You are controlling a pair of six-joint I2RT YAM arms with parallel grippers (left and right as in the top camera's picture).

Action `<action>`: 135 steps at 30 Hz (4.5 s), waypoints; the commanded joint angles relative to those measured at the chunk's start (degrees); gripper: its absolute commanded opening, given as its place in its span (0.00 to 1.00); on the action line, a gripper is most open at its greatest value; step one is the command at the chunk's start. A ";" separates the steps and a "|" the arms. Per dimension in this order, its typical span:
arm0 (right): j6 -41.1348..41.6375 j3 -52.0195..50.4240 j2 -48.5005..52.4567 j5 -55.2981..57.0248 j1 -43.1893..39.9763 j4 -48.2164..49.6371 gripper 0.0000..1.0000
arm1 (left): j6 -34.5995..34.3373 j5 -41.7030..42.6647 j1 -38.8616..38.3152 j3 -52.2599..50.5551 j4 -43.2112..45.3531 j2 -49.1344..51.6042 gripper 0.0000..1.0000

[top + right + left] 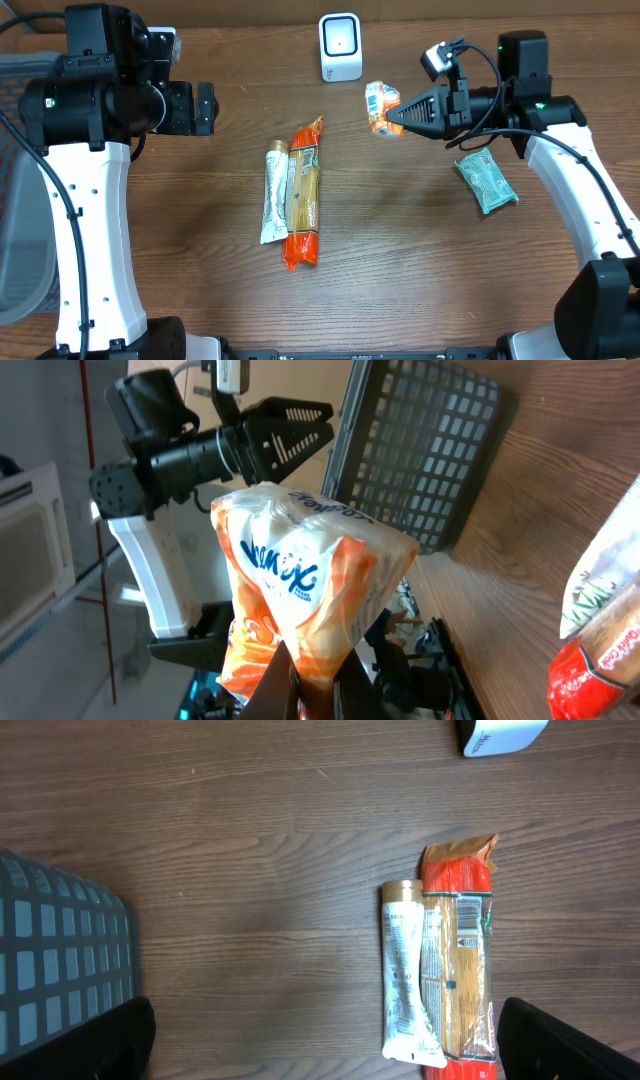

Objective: Scan the item barcode
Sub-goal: 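Lift the orange packet and carry it up toward the scanner, then hold the orange packet in front of the white scanner, then carry the orange packet right and drop it on the teal packet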

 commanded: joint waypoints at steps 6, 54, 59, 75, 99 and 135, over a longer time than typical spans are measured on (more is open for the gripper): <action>3.65 1.01 -2.14 -1.90 -0.79 2.27 0.04 | 0.68 -0.15 0.09 0.85 0.22 -0.13 1.00; -26.67 42.03 16.81 114.33 23.02 -29.81 0.03 | 0.68 -0.15 0.09 0.85 0.22 -0.13 1.00; -38.03 41.97 27.47 129.39 24.85 -13.79 0.04 | 0.68 -0.15 0.09 0.85 0.22 -0.13 1.00; -67.78 41.64 41.51 119.40 24.15 17.05 0.04 | 0.68 -0.15 0.09 0.85 0.22 -0.13 1.00; -69.20 41.38 44.48 118.75 22.82 16.85 0.04 | 0.68 -0.15 0.09 0.85 0.22 -0.13 0.99; -41.90 41.38 25.20 101.26 22.88 -0.61 0.04 | 0.68 -0.15 0.09 0.85 0.22 -0.13 1.00</action>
